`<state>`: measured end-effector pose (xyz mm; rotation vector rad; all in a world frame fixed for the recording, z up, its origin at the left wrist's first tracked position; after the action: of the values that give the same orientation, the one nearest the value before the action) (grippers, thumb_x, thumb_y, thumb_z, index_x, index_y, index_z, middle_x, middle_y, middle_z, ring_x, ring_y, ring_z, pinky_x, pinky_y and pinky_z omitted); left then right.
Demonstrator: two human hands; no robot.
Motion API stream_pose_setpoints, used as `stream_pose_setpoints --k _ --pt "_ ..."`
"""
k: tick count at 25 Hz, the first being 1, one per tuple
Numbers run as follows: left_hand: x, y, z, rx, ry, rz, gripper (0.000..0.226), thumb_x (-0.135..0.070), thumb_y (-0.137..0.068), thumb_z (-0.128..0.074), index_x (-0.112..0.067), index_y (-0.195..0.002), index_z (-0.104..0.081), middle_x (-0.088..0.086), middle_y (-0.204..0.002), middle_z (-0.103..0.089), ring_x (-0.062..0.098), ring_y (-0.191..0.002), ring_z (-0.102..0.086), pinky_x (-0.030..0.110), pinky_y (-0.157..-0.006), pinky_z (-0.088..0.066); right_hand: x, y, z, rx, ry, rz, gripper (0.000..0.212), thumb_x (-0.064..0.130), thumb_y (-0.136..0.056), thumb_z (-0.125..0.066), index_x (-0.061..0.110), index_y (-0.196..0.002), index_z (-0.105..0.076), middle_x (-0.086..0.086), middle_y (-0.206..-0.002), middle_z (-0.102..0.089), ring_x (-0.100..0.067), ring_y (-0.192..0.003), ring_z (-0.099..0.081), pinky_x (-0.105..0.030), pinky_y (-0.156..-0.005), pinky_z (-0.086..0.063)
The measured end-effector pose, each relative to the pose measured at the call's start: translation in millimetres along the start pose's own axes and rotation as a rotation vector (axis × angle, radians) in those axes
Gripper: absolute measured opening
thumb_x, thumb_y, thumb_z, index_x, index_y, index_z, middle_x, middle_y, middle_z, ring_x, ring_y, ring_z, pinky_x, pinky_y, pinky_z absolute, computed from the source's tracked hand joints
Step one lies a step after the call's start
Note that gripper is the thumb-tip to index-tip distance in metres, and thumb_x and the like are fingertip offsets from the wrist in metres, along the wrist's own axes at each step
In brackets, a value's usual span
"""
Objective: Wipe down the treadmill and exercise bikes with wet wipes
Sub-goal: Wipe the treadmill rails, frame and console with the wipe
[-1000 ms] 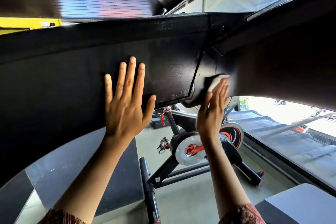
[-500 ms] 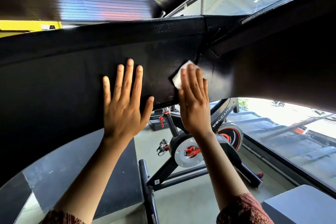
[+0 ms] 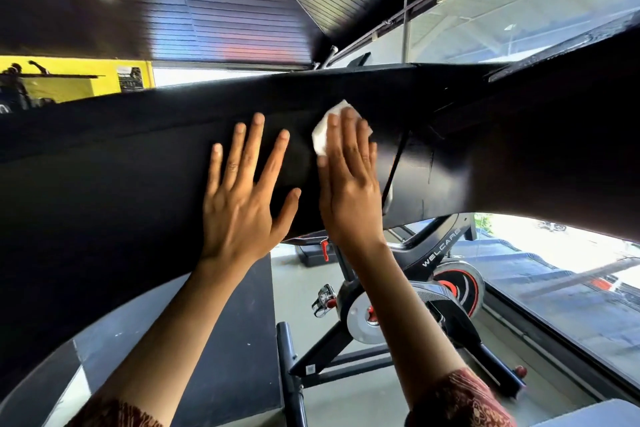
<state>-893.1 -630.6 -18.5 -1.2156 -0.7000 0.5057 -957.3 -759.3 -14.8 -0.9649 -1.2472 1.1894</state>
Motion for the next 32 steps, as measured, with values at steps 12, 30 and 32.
stream_pose_setpoints --k 12,30,32 --pt "69.5 14.0 21.2 -0.022 -0.098 0.097 0.07 -0.054 -0.093 -0.036 -0.016 -0.15 -0.025 0.011 -0.157 -0.02 0.028 -0.146 -0.014 0.051 -0.117 -0.002 74.1 -31.6 -39.1 -0.057 0.051 0.195 0.048 0.028 -0.102 -0.031 0.007 -0.145 -0.036 -0.014 -0.153 -0.031 -0.038 -0.144 -0.017 -0.043 -0.119 -0.009" --pt "125.1 78.9 36.6 -0.008 -0.078 0.143 0.067 -0.048 -0.096 -0.033 -0.006 -0.147 -0.026 0.018 -0.155 -0.021 0.033 -0.144 -0.016 0.042 -0.118 -0.003 125.1 23.7 -72.9 0.022 -0.06 0.174 0.046 0.022 -0.101 -0.034 0.009 -0.145 -0.035 -0.009 -0.154 -0.025 -0.023 -0.145 -0.011 -0.037 -0.118 -0.006" --pt "124.0 84.6 35.4 -0.003 -0.063 0.147 0.066 -0.048 -0.096 -0.032 -0.006 -0.147 -0.027 0.018 -0.155 -0.021 0.033 -0.144 -0.016 0.042 -0.118 -0.003 133.4 44.0 -79.7 0.141 -0.026 0.444 0.044 0.021 -0.101 -0.037 0.012 -0.144 -0.04 -0.006 -0.153 -0.032 -0.021 -0.145 -0.019 -0.036 -0.118 -0.012"
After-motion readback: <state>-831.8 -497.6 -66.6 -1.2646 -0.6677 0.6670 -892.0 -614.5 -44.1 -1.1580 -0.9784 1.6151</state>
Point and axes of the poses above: each hand's wrist, its own y-axis away from the middle knuckle, its own z-axis out of the back of the hand, x = y × z, the point moved 4 cm from there along -y, towards the middle knuckle
